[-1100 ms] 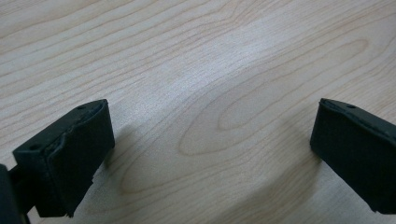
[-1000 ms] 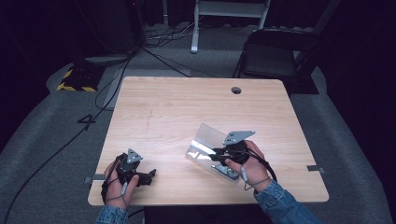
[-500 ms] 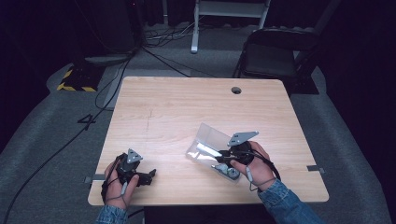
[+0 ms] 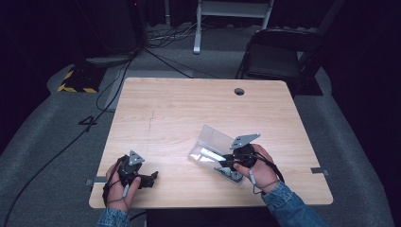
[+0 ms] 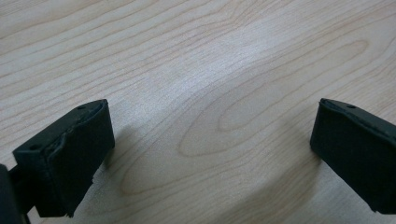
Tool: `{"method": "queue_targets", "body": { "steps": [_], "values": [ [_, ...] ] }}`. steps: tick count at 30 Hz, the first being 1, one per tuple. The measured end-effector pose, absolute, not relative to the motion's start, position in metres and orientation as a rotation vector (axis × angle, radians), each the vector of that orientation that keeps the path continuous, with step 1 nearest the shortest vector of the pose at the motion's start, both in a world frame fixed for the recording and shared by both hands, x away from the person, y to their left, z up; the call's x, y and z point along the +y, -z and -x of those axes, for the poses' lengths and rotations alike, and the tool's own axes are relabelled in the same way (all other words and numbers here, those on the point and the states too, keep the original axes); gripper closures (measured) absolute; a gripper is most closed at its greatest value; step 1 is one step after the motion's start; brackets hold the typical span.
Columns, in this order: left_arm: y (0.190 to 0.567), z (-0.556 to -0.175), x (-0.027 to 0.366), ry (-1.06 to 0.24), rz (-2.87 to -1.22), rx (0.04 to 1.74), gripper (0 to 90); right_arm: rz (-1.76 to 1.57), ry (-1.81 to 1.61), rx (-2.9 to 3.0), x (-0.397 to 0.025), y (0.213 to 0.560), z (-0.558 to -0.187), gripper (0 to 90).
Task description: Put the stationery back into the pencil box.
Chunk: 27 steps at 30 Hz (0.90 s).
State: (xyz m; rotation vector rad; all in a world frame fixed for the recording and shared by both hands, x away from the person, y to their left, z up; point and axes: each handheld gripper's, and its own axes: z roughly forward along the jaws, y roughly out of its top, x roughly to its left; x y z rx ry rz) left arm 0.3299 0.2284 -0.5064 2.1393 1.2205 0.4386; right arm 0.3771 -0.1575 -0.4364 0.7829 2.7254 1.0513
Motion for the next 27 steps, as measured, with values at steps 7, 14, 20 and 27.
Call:
{"method": "queue_targets", "body": {
  "steps": [7,14,20,27],
  "values": [
    [0.506,-0.33,0.228,-0.437,-2.137,1.222,0.1,-0.794,-1.011,2.755,-0.155,0.44,-0.378,72.0],
    [0.506,-0.33,0.228,-0.438,-2.137,1.221,0.1,-0.805,-0.99,2.756,-0.156,0.445,-0.38,72.0],
    [0.506,-0.33,0.228,-0.437,-2.137,1.221,0.1,-0.828,-0.978,2.766,-0.153,0.451,-0.382,72.0],
    [0.507,-0.33,0.228,-0.438,-2.137,1.22,0.1,-0.84,-0.966,2.772,-0.152,0.458,-0.385,71.9]
  ]
}}
